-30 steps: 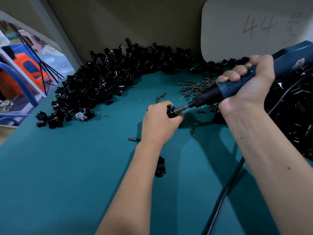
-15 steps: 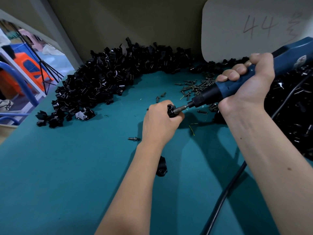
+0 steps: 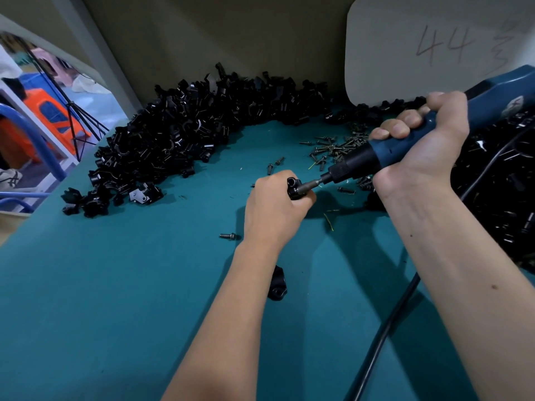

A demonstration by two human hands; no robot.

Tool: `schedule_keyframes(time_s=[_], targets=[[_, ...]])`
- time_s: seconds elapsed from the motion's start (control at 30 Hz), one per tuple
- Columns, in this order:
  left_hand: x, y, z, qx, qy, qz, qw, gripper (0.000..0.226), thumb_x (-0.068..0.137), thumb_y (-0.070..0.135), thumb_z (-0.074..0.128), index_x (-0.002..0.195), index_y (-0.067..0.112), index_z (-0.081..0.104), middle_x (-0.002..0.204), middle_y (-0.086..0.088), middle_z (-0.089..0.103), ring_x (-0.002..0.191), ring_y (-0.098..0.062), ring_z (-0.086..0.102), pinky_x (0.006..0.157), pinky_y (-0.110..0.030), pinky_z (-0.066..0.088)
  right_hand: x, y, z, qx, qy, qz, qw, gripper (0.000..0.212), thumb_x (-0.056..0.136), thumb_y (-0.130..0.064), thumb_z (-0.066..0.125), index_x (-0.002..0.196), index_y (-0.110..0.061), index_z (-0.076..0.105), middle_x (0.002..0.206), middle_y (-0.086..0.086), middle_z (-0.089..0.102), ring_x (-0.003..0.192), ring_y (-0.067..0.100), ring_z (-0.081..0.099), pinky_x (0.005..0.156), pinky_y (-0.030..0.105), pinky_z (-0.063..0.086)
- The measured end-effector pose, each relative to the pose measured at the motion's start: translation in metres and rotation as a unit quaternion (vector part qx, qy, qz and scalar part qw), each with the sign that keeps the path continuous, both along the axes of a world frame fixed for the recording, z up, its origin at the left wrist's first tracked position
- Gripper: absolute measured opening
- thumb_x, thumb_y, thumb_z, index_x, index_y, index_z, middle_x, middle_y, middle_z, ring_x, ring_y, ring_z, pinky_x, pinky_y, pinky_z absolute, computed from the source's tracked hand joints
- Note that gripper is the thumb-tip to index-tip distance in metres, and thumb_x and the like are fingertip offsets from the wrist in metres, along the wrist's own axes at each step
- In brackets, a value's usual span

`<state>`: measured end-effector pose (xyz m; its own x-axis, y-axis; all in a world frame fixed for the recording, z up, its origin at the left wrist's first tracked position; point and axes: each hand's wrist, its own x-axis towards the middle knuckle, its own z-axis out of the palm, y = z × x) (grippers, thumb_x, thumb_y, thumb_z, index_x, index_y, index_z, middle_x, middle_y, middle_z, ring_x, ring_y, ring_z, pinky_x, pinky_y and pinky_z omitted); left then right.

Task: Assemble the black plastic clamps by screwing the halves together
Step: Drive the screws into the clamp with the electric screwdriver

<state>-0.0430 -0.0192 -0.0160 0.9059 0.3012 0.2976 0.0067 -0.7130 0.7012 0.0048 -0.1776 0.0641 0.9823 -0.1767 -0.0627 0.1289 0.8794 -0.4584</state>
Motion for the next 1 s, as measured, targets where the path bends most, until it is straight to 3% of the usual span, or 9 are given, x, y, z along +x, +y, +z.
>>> schedule_keyframes(time_s=[0.2,0.33,0.47,0.6,1.0], targets=[[0.0,0.0,0.0,0.003,-0.002,0.008,1.0,0.023,0.077,0.037,0.069,0.068,0.021,0.054,0.061,0.003,0.052,0.055,-0.02,0.045,0.048,-0.03,0.028,-0.005,-0.001,0.001,-0.049,0.022,-0.01,0.998,0.029,0.102,-0.018,0.052,0.074,-0.02,0.043,0.058,-0.007,0.045,0.049,0.009,0.043,0.051,0.024,0.041],[0.002,0.0,0.001,0.019,0.001,0.038,0.999,0.023,0.079,0.036,0.071,0.07,0.021,0.055,0.063,0.004,0.053,0.056,-0.019,0.047,0.049,-0.03,0.029,-0.006,-0.001,0.006,0.004,0.013,-0.012,1.0,0.03,0.094,-0.011,0.056,0.07,-0.018,0.04,0.059,-0.002,0.041,0.048,0.014,0.036,0.052,0.027,0.035],[0.0,0.001,0.002,0.005,-0.008,0.015,1.0,0.021,0.073,0.04,0.065,0.07,0.021,0.057,0.061,0.003,0.053,0.058,-0.023,0.049,0.048,-0.031,0.033,-0.005,0.001,0.007,-0.035,0.013,-0.016,0.999,0.03,0.096,-0.014,0.056,0.07,-0.019,0.042,0.055,-0.005,0.045,0.046,0.012,0.041,0.051,0.026,0.038],[-0.002,0.0,0.002,-0.028,-0.046,-0.034,0.998,0.017,0.073,0.038,0.066,0.07,0.022,0.061,0.06,0.005,0.054,0.06,-0.025,0.05,0.052,-0.036,0.042,-0.002,-0.002,0.009,-0.007,0.008,0.001,1.0,0.027,0.094,-0.016,0.056,0.072,-0.02,0.039,0.058,-0.005,0.041,0.047,0.012,0.036,0.05,0.025,0.036],[0.0,-0.001,0.008,0.036,-0.234,-0.016,0.971,0.02,0.085,0.016,0.078,0.077,0.007,0.061,0.067,0.001,0.06,0.059,-0.022,0.05,0.054,-0.038,0.043,-0.002,-0.007,0.02,0.006,0.054,-0.013,0.998,0.027,0.092,-0.017,0.06,0.072,-0.018,0.041,0.057,-0.005,0.045,0.045,0.012,0.04,0.05,0.024,0.038]])
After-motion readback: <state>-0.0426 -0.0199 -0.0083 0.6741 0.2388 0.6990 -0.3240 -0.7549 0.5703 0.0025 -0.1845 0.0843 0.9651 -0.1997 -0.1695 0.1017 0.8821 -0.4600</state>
